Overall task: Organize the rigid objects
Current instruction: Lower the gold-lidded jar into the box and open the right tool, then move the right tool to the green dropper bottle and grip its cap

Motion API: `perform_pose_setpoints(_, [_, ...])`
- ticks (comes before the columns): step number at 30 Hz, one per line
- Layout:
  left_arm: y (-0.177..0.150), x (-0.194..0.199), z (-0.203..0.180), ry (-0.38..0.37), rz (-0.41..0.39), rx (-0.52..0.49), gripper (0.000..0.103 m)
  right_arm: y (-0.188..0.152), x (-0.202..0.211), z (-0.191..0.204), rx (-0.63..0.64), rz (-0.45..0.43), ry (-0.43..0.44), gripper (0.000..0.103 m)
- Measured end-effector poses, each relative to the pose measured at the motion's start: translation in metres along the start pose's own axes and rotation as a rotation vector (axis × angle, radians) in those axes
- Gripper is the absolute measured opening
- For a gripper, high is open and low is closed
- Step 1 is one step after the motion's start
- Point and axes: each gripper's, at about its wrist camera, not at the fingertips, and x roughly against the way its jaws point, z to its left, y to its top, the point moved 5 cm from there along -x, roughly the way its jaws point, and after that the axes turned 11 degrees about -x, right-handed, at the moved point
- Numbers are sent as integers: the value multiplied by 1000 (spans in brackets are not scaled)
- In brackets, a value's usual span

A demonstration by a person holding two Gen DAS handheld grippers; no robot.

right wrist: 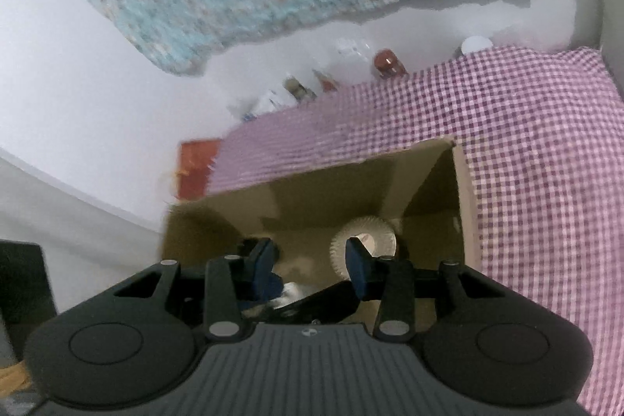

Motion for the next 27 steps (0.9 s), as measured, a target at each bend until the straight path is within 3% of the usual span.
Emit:
perform_pose_setpoints(7, [-38,79,-8,-53,-54,-70,74,-51,88,11,5,-112,151,44])
perform_pose_setpoints(13, [-106,130,4,-49,-120,-110,79,-118,127,1,-6,-147,226,45])
perform_pose_setpoints(17, [-158,135,21,-79,-139,-63,82,-156,120,-13,-88,-113,259,45])
perform_pose_setpoints(21, [-203,116,28,-125,-99,-14,82,-188,95,-12,-91,-43,250,45])
perform_pose_setpoints(24, [-224,101,29,-99,-92,-34,82,-203,71,0,-53,21,220,45])
perform_pose_setpoints(27, [-233,89,31,-24,-124,-74,79,-214,49,14,36,39,163,45])
